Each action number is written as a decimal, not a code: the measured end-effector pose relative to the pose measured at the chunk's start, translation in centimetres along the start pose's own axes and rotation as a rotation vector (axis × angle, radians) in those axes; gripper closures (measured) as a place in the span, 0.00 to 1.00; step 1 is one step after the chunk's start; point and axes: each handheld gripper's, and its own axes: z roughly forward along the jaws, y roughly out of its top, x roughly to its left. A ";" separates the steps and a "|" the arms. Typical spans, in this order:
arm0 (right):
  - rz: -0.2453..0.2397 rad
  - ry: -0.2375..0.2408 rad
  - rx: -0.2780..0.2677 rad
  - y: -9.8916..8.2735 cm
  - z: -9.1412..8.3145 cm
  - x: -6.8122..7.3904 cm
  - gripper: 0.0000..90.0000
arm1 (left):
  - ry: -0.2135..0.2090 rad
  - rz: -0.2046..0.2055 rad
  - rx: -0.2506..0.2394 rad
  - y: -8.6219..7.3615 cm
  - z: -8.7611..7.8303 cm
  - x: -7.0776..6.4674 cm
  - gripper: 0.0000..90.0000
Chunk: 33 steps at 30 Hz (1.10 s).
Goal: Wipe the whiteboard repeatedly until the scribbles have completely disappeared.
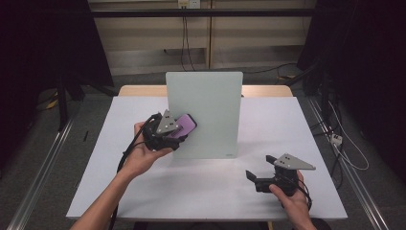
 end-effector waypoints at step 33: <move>-0.006 0.005 -0.003 0.0 0.0 0.1 0.05 | -0.111 0.042 0.047 -1.3 1.8 -3.0 0.45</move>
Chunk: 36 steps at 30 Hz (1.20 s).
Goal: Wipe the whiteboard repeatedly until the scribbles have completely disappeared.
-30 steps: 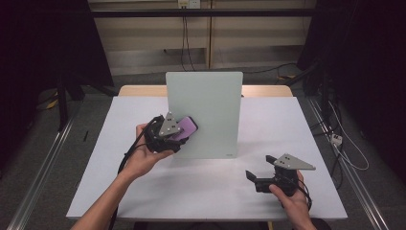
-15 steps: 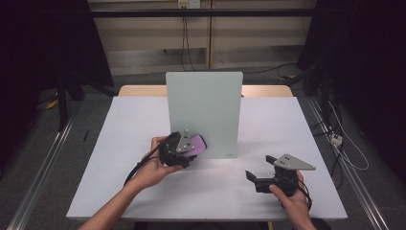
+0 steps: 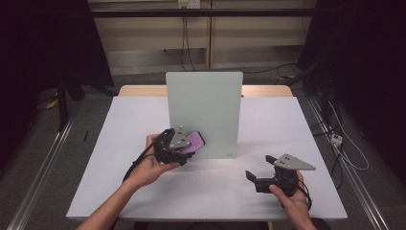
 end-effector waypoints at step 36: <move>0.004 0.011 0.003 0.0 0.1 0.1 0.05 | -0.021 -0.213 -0.145 -0.7 -6.6 4.0 0.45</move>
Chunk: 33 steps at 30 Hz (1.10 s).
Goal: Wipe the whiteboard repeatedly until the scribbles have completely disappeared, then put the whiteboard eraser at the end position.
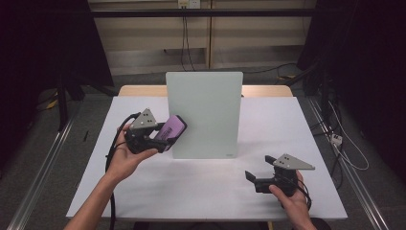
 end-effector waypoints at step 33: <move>0.001 0.002 0.010 0.1 0.3 0.0 0.05 | -0.148 0.008 0.240 -0.3 3.2 -3.2 0.45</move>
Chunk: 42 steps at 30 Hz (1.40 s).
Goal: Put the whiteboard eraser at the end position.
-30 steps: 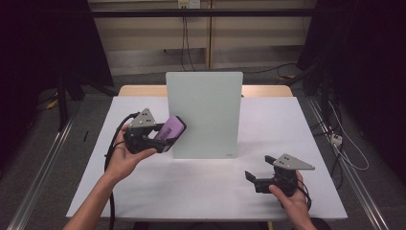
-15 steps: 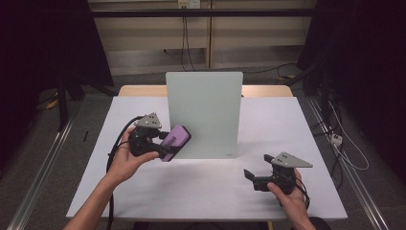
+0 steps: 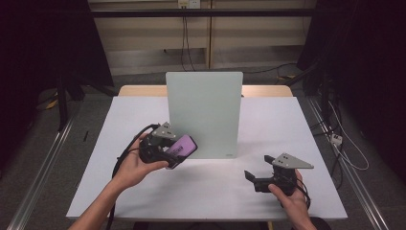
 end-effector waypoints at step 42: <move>-0.003 0.023 0.011 0.0 0.3 0.0 0.05 | -0.146 0.084 0.214 0.8 9.5 -4.4 0.45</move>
